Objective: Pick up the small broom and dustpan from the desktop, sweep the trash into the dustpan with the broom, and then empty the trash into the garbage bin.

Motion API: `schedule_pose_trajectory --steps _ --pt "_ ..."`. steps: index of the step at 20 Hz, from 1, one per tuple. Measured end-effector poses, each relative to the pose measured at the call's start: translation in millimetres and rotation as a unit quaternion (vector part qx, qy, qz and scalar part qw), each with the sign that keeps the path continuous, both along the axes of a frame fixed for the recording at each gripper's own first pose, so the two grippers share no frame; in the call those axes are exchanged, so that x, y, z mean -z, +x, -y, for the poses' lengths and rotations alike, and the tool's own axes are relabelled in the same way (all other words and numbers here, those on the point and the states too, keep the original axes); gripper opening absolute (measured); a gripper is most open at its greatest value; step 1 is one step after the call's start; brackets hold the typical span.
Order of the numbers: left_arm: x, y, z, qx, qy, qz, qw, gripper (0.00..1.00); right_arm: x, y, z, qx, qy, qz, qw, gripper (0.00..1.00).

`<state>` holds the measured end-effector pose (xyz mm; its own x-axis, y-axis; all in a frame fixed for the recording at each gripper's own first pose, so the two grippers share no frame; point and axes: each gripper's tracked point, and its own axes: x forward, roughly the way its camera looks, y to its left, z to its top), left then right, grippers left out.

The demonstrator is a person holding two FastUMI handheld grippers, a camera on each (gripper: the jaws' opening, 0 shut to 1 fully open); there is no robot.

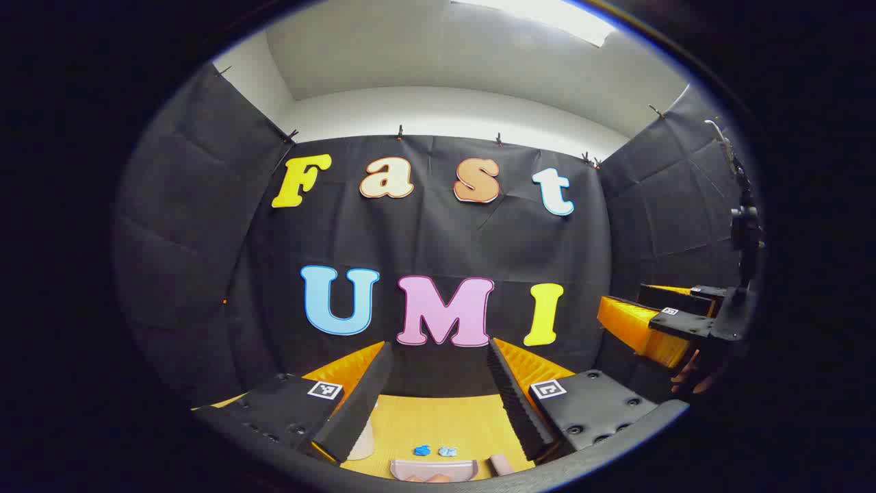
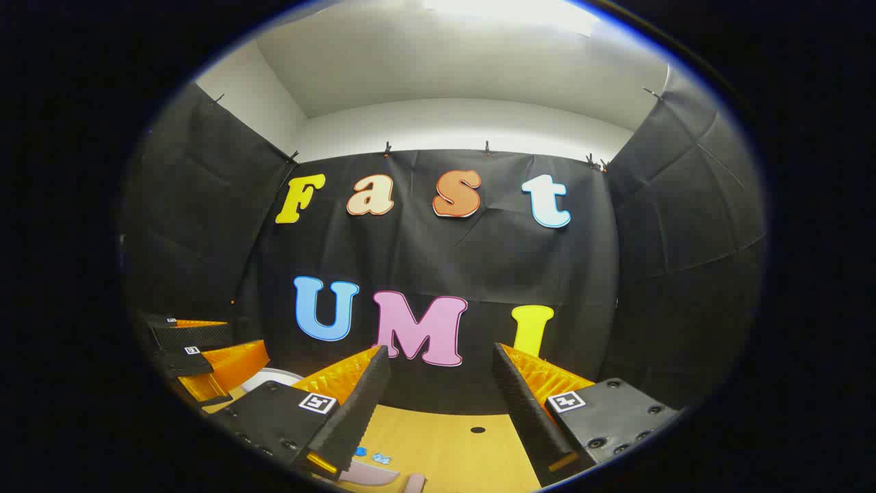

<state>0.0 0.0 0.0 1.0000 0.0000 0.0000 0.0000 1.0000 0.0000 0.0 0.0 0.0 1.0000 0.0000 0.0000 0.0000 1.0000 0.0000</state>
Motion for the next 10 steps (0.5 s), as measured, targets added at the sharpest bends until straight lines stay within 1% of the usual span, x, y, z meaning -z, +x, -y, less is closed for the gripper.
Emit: schedule_pose_trajectory --steps 1,2,3,7,8,10 --pt "-0.9 1.1 0.9 0.000 0.002 0.004 1.000 0.82 -0.8 1.6 -0.1 0.001 -0.001 0.001 1.000 0.96" --pt "-3.1 0.6 1.0 0.000 0.006 0.008 1.000 0.82 0.0 1.8 0.4 0.001 0.000 0.000 1.000 0.92" --pt "-4.2 0.2 0.9 0.001 0.010 0.012 1.000 0.82 -0.5 1.3 1.1 0.003 0.003 0.001 1.000 0.96" --pt "-13.4 -0.5 1.2 0.004 0.017 0.032 0.999 0.82 -0.5 2.0 3.1 0.012 -0.003 0.003 1.000 0.96" --pt "-15.5 -1.9 2.8 0.006 0.018 0.037 0.999 0.84 -0.5 0.2 3.1 0.011 -0.007 0.004 1.000 0.96" --pt "-22.1 -4.2 2.8 0.006 0.019 0.051 0.999 0.83 -4.3 -0.7 1.3 0.009 -0.009 0.009 1.000 0.96"
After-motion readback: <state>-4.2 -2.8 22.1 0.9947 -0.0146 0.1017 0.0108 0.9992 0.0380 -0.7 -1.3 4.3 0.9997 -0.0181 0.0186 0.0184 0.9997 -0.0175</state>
